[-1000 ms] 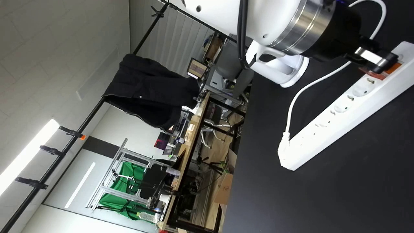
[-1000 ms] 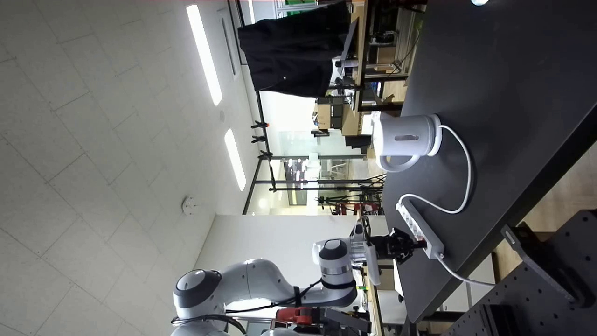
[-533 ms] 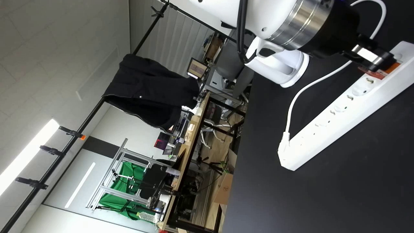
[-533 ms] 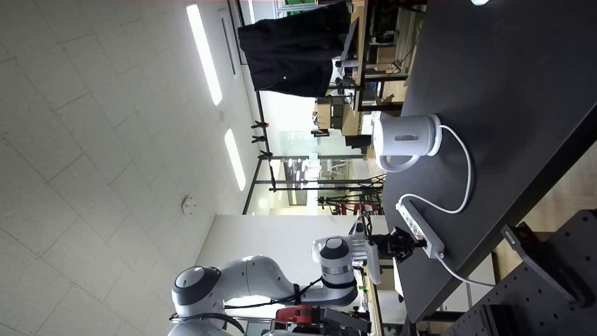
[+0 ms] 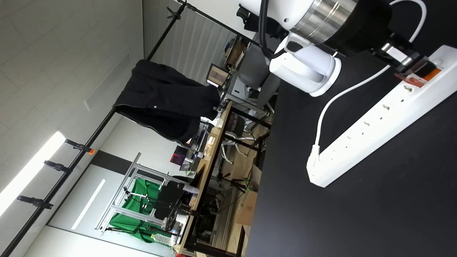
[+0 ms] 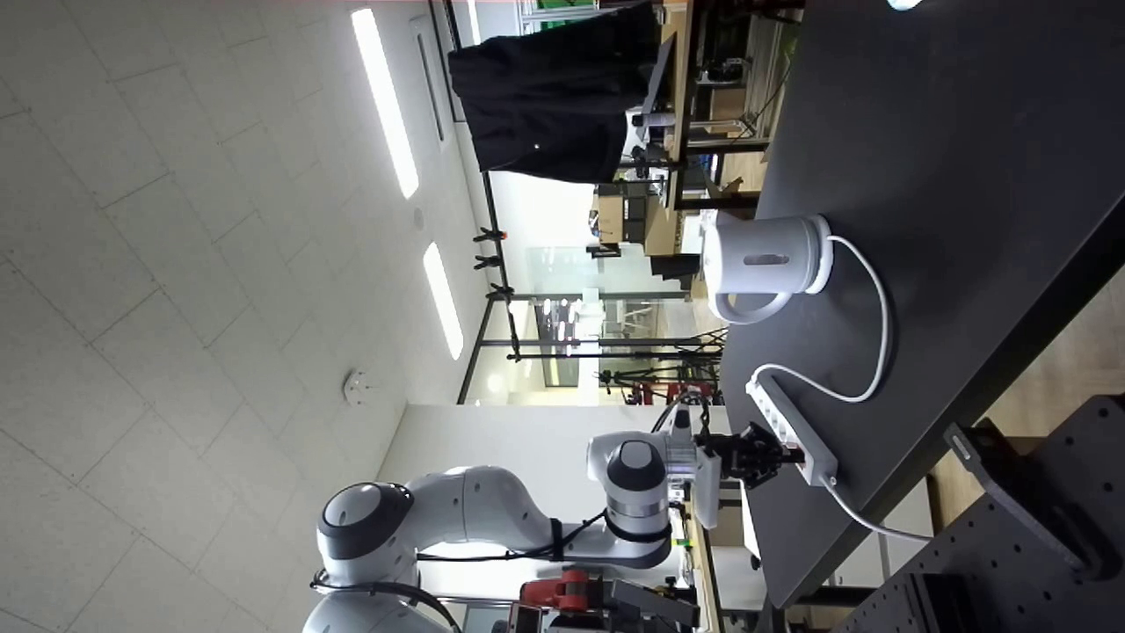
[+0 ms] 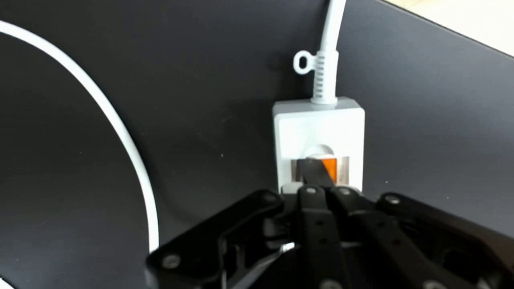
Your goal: Turn on the last switch on the extension cord
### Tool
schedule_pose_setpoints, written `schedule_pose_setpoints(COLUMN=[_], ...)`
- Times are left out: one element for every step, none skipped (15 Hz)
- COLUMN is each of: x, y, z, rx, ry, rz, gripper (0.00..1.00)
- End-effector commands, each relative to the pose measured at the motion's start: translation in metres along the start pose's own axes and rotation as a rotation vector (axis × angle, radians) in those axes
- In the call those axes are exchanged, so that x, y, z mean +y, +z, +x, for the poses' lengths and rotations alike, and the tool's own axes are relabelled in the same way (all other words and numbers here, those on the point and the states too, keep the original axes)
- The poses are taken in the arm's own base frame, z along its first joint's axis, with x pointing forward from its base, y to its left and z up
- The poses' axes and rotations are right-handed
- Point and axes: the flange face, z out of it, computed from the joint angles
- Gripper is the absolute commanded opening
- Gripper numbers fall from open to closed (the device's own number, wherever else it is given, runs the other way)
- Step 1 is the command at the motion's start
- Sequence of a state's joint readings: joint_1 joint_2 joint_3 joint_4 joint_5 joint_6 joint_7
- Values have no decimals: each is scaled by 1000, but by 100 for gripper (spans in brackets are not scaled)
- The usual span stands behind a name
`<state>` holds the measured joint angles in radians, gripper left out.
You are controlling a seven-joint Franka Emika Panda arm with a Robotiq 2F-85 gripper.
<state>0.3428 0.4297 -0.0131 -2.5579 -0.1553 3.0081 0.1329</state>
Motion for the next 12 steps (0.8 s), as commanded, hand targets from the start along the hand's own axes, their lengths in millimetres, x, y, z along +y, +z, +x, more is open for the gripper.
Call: schedule_pose_setpoints(x=[20,23,27,32,37,42,46,50,53,55,59,60], y=[15,16,17,18,18,19,18,17,15,13,9,7], z=[-8,-9,-9,-9,-9,-8,-8,-8,-8,-7,-7,-6], rx=[-13,-13,-15,-17,-17,-17,-17,-15,-11,-5,4,8], ry=[43,55,69,84,97,106,114,122,127,132,137,140], rz=[47,72,96,120,139,155,168,182,187,185,171,168], gripper=[0,0,0,0,0,0,0,0,0,0,0,0])
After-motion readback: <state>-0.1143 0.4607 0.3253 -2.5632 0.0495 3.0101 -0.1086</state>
